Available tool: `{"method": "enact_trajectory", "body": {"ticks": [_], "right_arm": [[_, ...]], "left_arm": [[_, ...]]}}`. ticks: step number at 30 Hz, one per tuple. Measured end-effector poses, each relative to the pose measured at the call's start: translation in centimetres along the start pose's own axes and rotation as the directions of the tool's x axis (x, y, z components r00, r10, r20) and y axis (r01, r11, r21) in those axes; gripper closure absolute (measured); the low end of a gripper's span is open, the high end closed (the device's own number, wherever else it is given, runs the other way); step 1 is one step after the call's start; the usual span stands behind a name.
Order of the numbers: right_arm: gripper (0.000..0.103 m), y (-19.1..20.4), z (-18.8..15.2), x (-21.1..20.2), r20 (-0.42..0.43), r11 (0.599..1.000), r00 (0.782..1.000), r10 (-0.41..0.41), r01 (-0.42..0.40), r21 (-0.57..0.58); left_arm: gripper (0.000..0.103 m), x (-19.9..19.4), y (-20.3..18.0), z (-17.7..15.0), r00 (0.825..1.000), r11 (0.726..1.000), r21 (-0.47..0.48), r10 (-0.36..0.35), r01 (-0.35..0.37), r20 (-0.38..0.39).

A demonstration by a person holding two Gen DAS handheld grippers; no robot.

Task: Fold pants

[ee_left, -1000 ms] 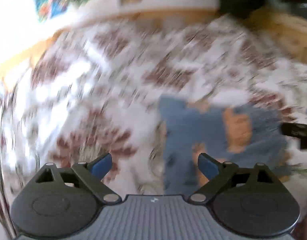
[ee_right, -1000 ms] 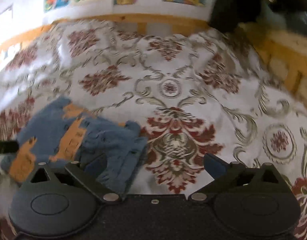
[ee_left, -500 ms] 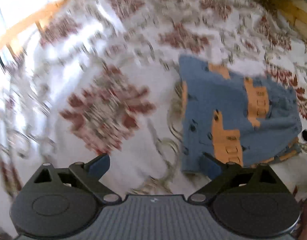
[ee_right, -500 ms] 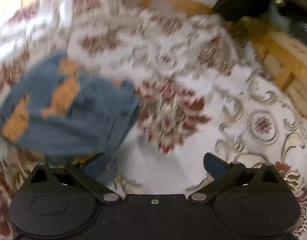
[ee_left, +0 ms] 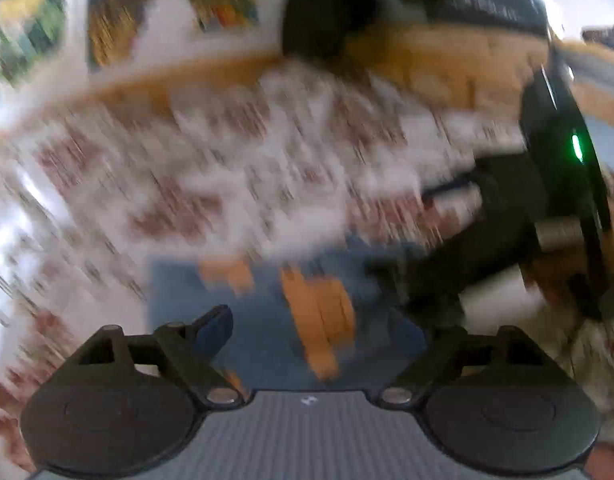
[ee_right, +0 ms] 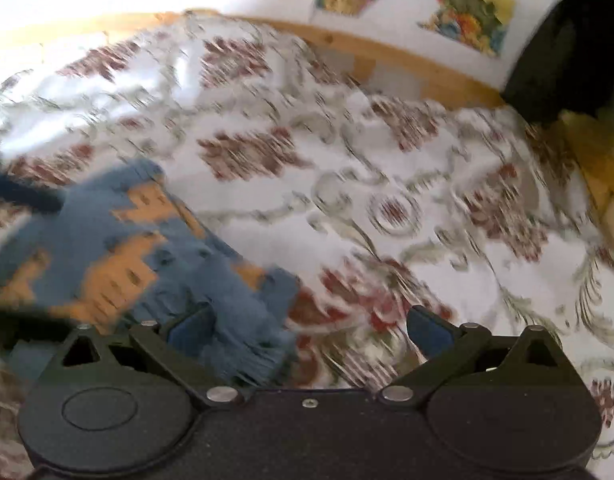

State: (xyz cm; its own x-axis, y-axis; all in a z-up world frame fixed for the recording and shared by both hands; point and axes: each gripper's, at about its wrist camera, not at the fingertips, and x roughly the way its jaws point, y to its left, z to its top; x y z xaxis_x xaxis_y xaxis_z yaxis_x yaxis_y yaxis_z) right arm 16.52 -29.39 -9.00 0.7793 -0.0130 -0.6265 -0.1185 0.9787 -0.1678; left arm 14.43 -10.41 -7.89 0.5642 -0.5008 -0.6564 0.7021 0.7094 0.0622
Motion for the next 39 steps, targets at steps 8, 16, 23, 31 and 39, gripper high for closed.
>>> {"method": "enact_trajectory", "body": {"ticks": [8, 16, 23, 31, 39], "right_arm": [[0.001, -3.7, -0.7, -0.1, -0.01, 0.981, 1.0, -0.025, 0.026, 0.191], [0.001, -3.5, -0.8, -4.5, -0.004, 0.947, 0.999, 0.033, -0.03, 0.319], [0.001, -1.4, -2.1, -3.8, -0.209, 0.954, 0.974, 0.09, -0.023, 0.3], [0.001, -2.4, -3.0, -5.8, -0.238, 0.923, 0.967, 0.086, 0.012, 0.383], [0.001, -2.7, -2.8, -8.2, -0.137, 0.894, 0.98, 0.145, -0.071, 0.442]], "left_arm": [[0.008, 0.1, 0.2, -2.2, 0.988, 0.998, -0.032, -0.053, 0.049, -0.144], [0.007, -4.9, 2.4, -1.6, 0.996, 0.989, -0.146, 0.002, -0.015, -0.089], [0.007, -3.4, 5.3, -2.2, 0.966, 0.937, -0.283, 0.149, -0.206, -0.21], [0.007, -3.3, 6.0, -3.5, 0.923, 0.917, -0.294, 0.159, -0.27, -0.35], [0.003, -4.2, 5.6, -3.7, 0.905, 0.91, -0.269, 0.204, -0.316, -0.372]]}}
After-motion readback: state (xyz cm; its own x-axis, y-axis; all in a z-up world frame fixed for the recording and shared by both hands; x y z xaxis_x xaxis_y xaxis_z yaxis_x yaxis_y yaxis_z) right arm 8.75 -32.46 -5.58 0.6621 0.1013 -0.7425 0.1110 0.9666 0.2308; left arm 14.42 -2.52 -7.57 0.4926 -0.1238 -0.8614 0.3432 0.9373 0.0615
